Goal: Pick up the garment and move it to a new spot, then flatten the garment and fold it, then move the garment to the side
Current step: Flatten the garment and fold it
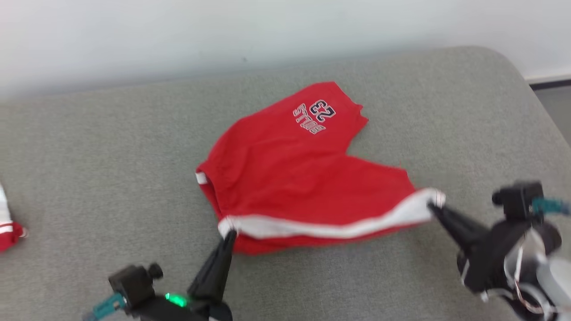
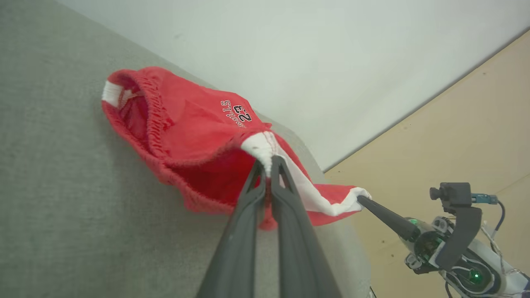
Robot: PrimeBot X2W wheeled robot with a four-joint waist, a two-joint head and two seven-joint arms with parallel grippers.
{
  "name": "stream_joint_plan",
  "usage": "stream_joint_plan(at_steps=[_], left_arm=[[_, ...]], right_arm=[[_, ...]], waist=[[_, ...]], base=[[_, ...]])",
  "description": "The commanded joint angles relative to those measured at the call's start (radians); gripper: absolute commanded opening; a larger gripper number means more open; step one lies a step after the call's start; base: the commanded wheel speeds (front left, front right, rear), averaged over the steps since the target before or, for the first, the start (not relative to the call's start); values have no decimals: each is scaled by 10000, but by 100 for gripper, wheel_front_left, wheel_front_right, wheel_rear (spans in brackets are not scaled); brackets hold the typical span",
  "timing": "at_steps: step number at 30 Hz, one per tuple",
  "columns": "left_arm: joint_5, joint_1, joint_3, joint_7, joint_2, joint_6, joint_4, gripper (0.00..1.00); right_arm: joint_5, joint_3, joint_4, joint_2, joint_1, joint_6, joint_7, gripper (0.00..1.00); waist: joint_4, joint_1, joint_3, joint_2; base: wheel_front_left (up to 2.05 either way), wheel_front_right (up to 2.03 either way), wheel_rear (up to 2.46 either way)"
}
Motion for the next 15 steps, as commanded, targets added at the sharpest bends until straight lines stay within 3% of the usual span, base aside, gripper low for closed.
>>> stream_joint_plan(at_steps=[1,8,15], left_arm=[[-82,173,-37,-34,91,-18,77,0],[-230,787,-965,-32,576,-18,981,0],[-653,1239,-1477,191,868,-17,1461,0]], right_arm=[[78,-116,-92,-20,285,-20,96,0],[727,-1552,-874,422,3246,-19,1997,0],[425,-3042,-1661,1366,4970,-20,4108,0]], waist=[[214,2,-280,1],[382,2,-735,1],[306,2,-887,1]], base=[[0,0,0],[0,0,0],[0,0,0]])
